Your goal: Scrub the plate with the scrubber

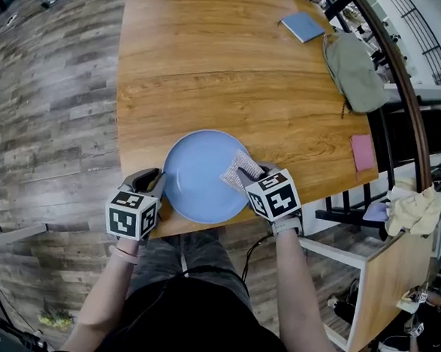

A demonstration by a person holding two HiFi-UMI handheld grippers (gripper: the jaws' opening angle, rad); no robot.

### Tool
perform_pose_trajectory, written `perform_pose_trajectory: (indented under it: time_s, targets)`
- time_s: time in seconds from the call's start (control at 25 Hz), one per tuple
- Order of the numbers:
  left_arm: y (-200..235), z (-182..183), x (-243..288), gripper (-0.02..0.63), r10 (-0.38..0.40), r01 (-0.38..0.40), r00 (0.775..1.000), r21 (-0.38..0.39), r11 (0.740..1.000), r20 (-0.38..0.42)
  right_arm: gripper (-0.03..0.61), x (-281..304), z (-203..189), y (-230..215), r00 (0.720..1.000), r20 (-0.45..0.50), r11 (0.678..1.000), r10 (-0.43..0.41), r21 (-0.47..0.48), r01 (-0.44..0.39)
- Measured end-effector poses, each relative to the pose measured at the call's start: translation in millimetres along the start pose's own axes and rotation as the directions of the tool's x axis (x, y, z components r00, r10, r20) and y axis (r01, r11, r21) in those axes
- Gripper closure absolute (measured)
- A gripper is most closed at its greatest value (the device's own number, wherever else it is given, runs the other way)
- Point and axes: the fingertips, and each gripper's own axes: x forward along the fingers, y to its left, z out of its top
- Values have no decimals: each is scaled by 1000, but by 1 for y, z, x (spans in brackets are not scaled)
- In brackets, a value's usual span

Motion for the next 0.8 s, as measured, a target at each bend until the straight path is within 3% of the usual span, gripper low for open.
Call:
perform_pose_trajectory:
  time_s: [0.28,0.36,0.48,0.8]
  targets:
    - [1,35,-9,568,12,-15,994,24,1000,106,506,-34,24,6,979,206,998,0,54,-11]
    - [1,47,-13,617,11,-16,989,37,999,150,506,-46,35,6,961,275,997,-8,75,-14]
    - [2,64,-21,617,4,-20,975,67,998,224,506,-63,54,7,927,375,997,-19,72,-8]
    - [4,109,-45,617,11,-66,926,134,989,377,508,-107,101,5,802,593,996,-72,80,30]
